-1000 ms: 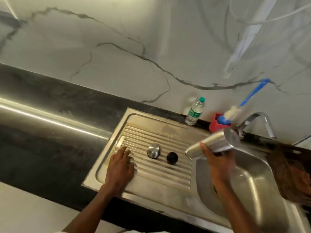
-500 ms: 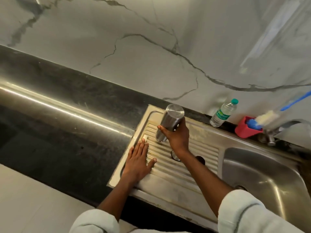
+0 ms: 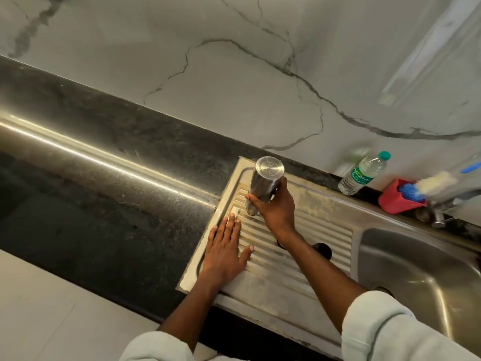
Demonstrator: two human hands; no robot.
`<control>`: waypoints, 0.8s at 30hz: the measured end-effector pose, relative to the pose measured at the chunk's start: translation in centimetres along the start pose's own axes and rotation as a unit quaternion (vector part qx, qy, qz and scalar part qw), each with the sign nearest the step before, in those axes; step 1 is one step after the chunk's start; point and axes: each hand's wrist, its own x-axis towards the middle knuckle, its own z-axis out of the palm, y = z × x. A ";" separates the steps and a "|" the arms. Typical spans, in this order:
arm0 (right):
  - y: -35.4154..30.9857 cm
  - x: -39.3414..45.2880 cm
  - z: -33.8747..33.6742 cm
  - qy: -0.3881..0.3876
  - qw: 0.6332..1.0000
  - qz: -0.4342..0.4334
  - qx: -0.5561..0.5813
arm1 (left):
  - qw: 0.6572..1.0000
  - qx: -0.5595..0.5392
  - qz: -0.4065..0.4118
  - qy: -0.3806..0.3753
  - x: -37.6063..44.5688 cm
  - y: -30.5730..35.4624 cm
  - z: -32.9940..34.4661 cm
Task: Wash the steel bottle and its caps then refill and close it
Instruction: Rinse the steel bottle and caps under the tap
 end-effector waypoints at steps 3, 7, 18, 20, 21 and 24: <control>0.2 0.1 0.1 -0.010 1.000 0.010 0.003 | 1.000 0.000 0.001 -0.005 -0.1 0.0 -0.2; 1.3 -0.5 -0.3 -0.019 0.999 0.025 0.008 | 1.000 -0.008 0.000 -0.013 0.0 0.0 -0.4; 8.6 -5.8 -6.6 -0.084 0.915 -0.015 -0.394 | 0.994 -0.074 0.042 0.069 -1.8 3.7 0.5; 8.8 -5.2 -6.7 -0.172 0.871 -0.017 -0.460 | 0.993 -0.087 0.048 0.066 -2.1 5.4 1.3; 8.8 -4.8 -6.6 -0.206 0.856 -0.020 -0.473 | 0.993 -0.090 0.043 0.060 -2.2 6.0 1.7; 8.4 -3.5 -6.5 -0.264 0.832 -0.027 -0.488 | 0.995 -0.087 0.024 0.042 -2.2 6.7 2.4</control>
